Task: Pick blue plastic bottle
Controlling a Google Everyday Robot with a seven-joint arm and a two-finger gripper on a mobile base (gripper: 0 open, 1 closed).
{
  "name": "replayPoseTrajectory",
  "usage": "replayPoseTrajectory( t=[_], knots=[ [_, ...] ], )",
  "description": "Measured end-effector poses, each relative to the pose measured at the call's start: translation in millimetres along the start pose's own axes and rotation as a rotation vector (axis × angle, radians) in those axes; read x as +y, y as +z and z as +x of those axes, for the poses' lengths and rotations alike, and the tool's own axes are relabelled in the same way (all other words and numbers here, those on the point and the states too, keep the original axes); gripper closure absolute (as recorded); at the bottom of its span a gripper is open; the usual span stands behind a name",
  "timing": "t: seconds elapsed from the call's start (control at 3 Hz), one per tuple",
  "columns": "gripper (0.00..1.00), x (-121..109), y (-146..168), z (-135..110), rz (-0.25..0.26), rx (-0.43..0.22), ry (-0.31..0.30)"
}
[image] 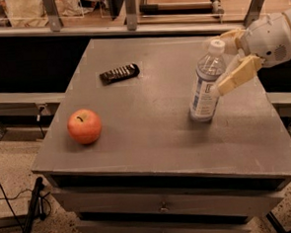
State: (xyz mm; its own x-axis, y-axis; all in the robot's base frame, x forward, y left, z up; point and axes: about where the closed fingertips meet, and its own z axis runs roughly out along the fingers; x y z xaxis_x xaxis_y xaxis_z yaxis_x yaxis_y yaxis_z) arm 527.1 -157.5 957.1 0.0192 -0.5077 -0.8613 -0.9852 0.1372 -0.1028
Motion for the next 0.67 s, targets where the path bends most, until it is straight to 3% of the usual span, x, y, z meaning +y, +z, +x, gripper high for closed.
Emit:
replayPoseTrajectory(
  t=[0.67],
  knots=[
    [0.62, -0.4, 4.1, -2.1, -0.005, -0.002, -0.003]
  ],
)
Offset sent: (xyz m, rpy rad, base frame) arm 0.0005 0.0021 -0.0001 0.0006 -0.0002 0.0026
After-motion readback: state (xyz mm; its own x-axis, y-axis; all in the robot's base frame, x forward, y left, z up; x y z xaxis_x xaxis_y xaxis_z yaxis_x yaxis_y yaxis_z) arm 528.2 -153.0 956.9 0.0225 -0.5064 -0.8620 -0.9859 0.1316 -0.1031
